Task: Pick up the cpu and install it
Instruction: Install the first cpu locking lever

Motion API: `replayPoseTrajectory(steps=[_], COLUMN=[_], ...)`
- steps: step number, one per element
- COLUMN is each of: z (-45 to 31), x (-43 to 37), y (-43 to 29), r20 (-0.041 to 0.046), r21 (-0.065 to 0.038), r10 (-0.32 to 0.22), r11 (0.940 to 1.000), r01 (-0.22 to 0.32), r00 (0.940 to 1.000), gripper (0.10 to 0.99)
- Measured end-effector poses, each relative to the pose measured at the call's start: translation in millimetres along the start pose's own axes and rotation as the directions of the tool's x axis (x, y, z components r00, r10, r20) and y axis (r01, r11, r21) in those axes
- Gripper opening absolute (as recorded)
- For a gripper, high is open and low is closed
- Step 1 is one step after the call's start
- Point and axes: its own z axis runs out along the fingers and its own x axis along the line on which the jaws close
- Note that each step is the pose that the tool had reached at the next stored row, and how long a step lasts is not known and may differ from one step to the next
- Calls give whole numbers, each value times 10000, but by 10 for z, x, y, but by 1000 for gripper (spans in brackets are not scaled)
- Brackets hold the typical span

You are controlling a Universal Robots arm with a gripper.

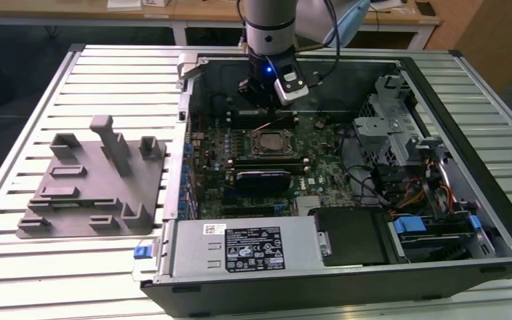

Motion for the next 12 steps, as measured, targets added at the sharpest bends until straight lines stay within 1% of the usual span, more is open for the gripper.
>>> replayPoseTrajectory(steps=[1, 3, 4, 8, 9, 11, 12], z=[2, 6, 10, 26, 29, 32, 36], x=[0, 1, 1, 3, 3, 3, 4], y=[1, 0, 0, -1, -1, -1, -2], r20=[10, 72, 125, 381, 421, 455, 490], r21=[5, 20, 15, -26, -33, -39, -46], r10=[4, 14, 20, 38, 39, 36, 37], r11=[10000, 10000, 10000, 10000, 10000, 10000, 10000], r01=[-4, -14, -20, -37, -37, -34, -35], r00=[10000, 10000, 9999, 9993, 9991, 9990, 9988], gripper=[106, 106, 106, 106, 106, 106, 106])
